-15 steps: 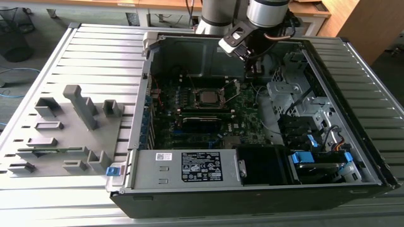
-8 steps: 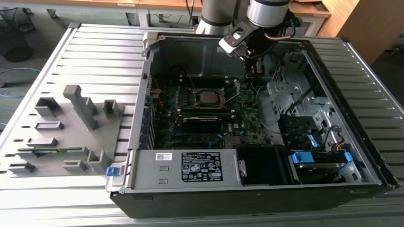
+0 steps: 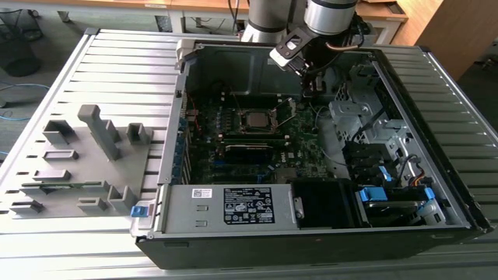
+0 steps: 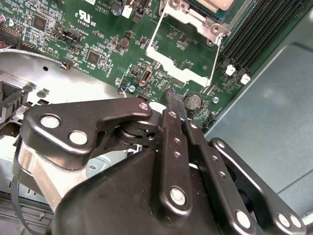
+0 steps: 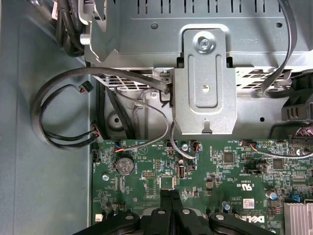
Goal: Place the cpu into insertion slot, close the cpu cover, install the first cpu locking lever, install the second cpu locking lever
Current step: 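Close the cpu cover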
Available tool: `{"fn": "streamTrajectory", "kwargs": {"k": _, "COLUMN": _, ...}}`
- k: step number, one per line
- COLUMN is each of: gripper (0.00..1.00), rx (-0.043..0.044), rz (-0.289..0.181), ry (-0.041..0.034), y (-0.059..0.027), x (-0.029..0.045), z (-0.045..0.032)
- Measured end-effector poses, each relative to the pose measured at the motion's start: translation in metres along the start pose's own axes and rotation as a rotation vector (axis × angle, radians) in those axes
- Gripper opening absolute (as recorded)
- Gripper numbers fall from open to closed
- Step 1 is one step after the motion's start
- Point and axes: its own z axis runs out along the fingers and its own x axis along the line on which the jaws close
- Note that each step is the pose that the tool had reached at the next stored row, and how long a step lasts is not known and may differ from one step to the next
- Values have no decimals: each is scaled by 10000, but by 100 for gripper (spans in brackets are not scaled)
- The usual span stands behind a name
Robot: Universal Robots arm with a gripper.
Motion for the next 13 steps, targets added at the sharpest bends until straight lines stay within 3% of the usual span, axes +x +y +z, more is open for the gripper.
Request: {"fn": "streamTrajectory", "kwargs": {"k": 13, "gripper": 11, "rx": -1, "rz": 0, "ry": 1, "y": -1, "x": 0, "z": 19}}
